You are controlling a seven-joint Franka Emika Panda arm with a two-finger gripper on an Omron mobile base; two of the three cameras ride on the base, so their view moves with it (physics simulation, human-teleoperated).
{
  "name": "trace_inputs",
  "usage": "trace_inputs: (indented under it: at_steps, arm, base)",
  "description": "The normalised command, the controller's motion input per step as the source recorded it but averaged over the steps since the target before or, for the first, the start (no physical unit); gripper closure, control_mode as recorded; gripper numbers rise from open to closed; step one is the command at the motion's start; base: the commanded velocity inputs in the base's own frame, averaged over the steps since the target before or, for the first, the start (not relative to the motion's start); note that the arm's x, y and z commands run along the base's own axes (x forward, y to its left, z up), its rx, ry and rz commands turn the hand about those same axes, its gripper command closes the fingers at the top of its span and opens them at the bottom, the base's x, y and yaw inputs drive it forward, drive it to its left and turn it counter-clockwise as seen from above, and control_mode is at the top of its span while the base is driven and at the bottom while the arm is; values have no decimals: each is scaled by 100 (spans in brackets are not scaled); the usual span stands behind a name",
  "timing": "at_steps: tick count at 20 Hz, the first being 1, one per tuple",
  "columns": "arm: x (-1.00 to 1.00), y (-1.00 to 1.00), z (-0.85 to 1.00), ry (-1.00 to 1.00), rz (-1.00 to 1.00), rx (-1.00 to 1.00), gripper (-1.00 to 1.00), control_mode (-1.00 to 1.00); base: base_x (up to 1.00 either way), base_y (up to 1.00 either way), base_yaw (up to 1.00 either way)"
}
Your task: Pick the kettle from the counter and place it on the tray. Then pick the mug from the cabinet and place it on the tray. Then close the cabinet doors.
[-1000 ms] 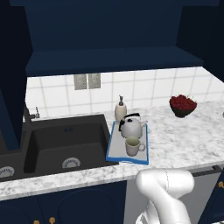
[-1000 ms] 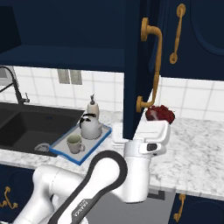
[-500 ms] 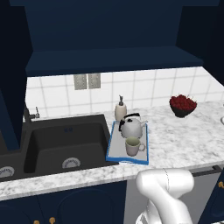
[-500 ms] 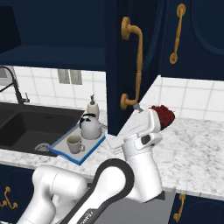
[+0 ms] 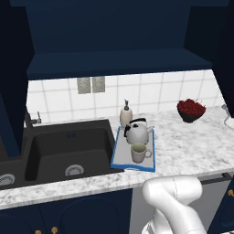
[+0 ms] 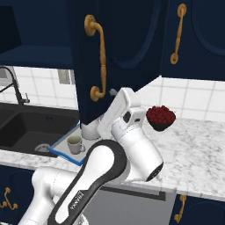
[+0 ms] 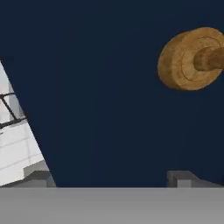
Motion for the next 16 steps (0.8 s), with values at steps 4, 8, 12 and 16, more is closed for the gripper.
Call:
trace_inputs:
  at_steps: [4,8,12,16]
  arm:
    - [15,76,7,12,0,-35,-100,-100]
    - [21,81,1,12,0,-33,-100,-100]
    - [31,75,0,9,0,-28,-100,-100]
    - [55,53,0,1,-3,-17,-100,-100]
  base:
    - [0,0,0]
    - [0,0,0]
    - [0,0,0]
    - [0,0,0]
